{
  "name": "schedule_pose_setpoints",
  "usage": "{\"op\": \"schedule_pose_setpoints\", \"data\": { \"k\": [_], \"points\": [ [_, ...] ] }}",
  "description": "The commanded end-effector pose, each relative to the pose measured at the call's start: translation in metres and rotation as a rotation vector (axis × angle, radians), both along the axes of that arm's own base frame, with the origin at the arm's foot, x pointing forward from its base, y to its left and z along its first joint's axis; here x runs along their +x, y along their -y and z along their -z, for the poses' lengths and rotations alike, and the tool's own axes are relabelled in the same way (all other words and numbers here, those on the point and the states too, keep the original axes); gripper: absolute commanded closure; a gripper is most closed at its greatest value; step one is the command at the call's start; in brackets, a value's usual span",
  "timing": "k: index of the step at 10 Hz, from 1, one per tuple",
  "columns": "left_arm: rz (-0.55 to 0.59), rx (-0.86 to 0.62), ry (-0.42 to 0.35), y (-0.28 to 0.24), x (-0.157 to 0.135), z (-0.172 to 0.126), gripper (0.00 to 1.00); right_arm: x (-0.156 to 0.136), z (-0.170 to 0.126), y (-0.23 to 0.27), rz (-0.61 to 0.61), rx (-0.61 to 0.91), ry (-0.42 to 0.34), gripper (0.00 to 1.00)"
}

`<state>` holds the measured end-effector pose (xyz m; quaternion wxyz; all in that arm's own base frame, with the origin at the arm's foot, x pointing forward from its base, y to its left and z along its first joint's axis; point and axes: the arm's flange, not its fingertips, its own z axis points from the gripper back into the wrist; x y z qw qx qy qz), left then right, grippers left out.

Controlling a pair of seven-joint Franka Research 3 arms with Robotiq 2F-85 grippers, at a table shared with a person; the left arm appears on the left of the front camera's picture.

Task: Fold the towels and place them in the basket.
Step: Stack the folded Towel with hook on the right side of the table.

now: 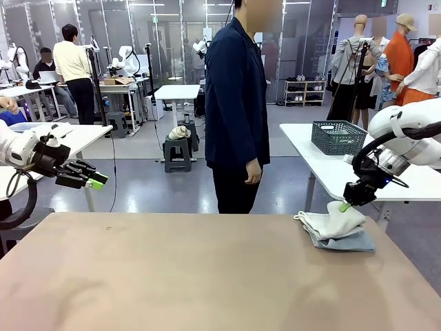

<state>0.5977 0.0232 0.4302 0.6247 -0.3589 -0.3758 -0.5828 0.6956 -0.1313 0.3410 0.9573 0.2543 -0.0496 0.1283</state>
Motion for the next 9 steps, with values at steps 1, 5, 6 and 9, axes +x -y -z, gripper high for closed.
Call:
{"op": "schedule_pose_setpoints", "data": {
  "k": [1, 5, 6, 9],
  "points": [
    [0.009, 0.007, 0.002, 0.001, -0.001, -0.001, 0.52, 0.003, -0.007, 0.004, 0.037, -0.100, -0.054, 0.65],
    [0.009, 0.007, 0.002, 0.001, -0.001, -0.001, 0.52, -0.004, -0.028, 0.010, 0.058, -0.265, -0.067, 0.26],
    [0.009, 0.007, 0.002, 0.001, -0.001, -0.001, 0.52, -0.011, -0.048, 0.010, 0.055, -0.288, -0.056, 0.15],
    [0.009, 0.007, 0.002, 0.001, -0.001, -0.001, 0.52, -0.085, -0.181, 0.000, 0.110, -0.317, 0.013, 0.15]
  ]
}}
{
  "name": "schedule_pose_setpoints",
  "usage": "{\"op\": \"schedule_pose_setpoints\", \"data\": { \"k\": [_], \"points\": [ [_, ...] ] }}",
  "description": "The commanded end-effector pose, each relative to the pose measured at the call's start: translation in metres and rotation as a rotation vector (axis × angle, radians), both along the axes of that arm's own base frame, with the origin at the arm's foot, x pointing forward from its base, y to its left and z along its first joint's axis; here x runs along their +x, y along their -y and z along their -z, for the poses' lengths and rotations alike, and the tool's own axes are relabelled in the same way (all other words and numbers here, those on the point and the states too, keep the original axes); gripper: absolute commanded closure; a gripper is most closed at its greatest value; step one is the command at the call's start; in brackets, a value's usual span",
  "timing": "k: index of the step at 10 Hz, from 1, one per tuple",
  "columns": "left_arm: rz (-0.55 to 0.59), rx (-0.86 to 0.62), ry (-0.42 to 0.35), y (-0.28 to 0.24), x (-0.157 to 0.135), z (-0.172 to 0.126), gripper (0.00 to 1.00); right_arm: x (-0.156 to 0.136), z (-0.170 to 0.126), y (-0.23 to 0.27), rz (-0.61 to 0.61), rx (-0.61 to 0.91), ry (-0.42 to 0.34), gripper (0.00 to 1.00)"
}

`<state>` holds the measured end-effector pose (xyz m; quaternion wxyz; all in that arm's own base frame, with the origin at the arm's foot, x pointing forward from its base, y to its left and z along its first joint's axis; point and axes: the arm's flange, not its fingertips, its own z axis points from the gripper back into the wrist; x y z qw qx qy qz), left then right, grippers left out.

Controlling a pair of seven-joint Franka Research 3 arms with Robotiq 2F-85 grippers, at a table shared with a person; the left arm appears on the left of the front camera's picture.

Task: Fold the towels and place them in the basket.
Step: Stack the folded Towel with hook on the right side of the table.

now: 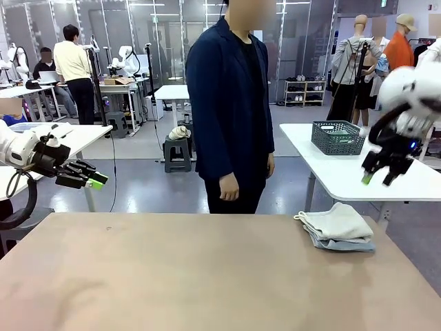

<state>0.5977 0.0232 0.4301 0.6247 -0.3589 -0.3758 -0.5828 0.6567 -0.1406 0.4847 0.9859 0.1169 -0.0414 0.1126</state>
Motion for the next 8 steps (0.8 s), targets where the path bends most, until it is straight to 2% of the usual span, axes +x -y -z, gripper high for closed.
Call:
{"op": "schedule_pose_setpoints", "data": {
  "k": [1, 2, 3, 4, 5, 7, 8],
  "points": [
    [0.009, 0.007, 0.003, 0.001, -0.001, -0.001, 0.52, -0.076, -0.077, -0.015, 0.094, -0.062, 0.039, 0.15],
    [0.009, 0.007, 0.003, 0.001, -0.001, -0.001, 0.52, -0.103, -0.114, -0.025, 0.092, -0.063, 0.101, 0.15],
    [0.009, 0.007, 0.003, 0.001, -0.001, -0.001, 0.52, -0.126, -0.146, -0.033, 0.149, -0.064, 0.145, 0.15],
    [0.009, 0.007, 0.003, 0.001, -0.001, -0.001, 0.52, -0.147, -0.171, -0.043, 0.253, -0.047, 0.190, 0.15],
    [0.009, 0.007, 0.003, 0.001, -0.001, -0.001, 0.52, -0.168, -0.189, -0.055, 0.270, -0.064, 0.238, 0.15],
    [0.009, 0.007, 0.003, 0.001, -0.001, -0.001, 0.52, -0.189, -0.195, -0.069, 0.282, -0.076, 0.264, 0.15],
    [0.009, 0.007, 0.003, 0.001, -0.001, -0.001, 0.52, -0.189, -0.192, -0.072, 0.268, -0.097, 0.273, 0.15]
  ]
}}
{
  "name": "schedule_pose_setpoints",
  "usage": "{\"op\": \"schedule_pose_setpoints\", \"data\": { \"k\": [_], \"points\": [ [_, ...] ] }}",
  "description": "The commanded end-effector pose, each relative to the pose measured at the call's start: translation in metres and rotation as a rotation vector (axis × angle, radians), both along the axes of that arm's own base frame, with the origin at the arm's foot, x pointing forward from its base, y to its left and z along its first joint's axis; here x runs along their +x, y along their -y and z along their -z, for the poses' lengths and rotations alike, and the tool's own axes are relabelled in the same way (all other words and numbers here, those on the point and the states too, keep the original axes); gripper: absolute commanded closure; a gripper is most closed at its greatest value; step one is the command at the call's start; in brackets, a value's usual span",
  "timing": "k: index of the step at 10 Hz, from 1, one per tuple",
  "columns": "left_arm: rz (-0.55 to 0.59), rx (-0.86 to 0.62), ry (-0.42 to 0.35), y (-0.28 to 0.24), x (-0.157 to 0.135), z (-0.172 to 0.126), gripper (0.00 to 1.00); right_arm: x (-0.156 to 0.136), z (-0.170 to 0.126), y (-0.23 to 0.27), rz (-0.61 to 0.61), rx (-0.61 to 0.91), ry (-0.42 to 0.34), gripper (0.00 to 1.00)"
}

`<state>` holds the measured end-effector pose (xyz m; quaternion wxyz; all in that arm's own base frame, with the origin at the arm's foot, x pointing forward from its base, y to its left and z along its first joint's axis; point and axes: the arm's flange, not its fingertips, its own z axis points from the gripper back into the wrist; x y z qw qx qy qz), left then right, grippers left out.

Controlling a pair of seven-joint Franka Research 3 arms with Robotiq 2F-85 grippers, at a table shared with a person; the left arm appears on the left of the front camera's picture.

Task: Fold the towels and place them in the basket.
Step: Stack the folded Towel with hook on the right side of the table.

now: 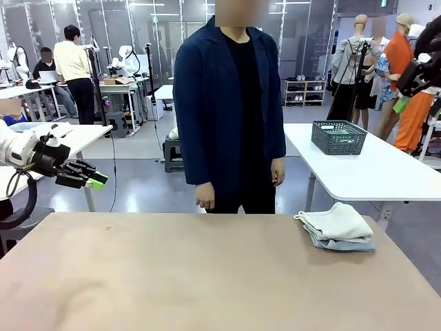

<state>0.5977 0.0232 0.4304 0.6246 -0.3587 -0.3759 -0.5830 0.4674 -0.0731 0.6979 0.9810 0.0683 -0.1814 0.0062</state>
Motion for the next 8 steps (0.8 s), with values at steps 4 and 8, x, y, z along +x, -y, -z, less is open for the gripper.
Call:
{"op": "schedule_pose_setpoints", "data": {
  "k": [4, 8],
  "points": [
    [0.009, 0.007, 0.002, 0.0012, -0.0011, -0.0012, 0.52, 0.0045, -0.0075, 0.0072, 0.000, 0.021, -0.007, 0.15],
    [0.009, 0.007, 0.002, 0.0012, -0.0011, -0.0012, 0.52, 0.0045, -0.0075, 0.0072, 0.000, 0.021, -0.007, 0.15]
  ]
}}
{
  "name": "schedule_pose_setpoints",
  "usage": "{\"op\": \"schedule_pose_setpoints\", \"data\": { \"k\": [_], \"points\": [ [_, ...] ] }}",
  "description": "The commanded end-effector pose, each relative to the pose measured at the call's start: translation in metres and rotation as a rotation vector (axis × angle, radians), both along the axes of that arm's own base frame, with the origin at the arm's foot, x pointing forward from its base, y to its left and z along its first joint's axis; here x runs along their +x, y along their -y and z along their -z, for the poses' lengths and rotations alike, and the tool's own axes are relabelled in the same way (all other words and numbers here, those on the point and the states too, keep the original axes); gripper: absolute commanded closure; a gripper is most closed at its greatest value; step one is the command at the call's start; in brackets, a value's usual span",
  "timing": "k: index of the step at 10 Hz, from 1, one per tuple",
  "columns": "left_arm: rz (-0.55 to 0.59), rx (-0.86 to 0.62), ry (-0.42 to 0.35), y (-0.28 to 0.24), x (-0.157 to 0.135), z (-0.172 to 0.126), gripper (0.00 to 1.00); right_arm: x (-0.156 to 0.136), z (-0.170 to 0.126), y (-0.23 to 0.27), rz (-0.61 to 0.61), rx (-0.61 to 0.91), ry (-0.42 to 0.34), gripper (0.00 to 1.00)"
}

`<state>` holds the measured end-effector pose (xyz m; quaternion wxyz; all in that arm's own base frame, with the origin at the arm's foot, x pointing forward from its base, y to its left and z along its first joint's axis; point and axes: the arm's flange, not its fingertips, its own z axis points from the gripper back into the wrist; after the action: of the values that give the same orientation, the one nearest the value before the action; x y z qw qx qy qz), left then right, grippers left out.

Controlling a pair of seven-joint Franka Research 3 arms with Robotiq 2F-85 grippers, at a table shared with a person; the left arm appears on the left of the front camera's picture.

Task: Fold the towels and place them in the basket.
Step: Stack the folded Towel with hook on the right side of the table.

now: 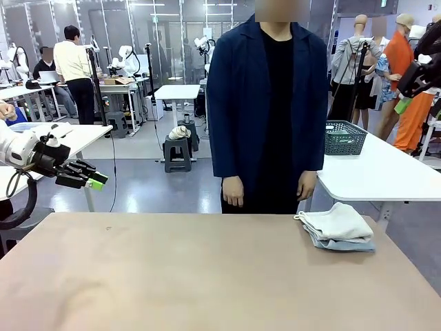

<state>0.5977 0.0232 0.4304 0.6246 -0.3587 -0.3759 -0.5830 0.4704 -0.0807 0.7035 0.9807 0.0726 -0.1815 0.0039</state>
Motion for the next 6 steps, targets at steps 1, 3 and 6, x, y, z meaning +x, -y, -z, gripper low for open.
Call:
{"op": "schedule_pose_setpoints", "data": {
  "k": [1, 3, 6],
  "points": [
    [0.009, 0.007, 0.002, 0.0012, -0.0011, -0.0012, 0.52, 0.0015, -0.0019, -0.0003, -0.003, 0.011, -0.007, 0.15],
    [0.009, 0.007, 0.002, 0.0012, -0.0011, -0.0012, 0.52, 0.0015, -0.0019, -0.0003, -0.003, 0.011, -0.007, 0.15],
    [0.009, 0.007, 0.002, 0.0012, -0.0011, -0.0012, 0.52, 0.0015, -0.0019, -0.0003, -0.003, 0.011, -0.007, 0.15]
  ]
}}
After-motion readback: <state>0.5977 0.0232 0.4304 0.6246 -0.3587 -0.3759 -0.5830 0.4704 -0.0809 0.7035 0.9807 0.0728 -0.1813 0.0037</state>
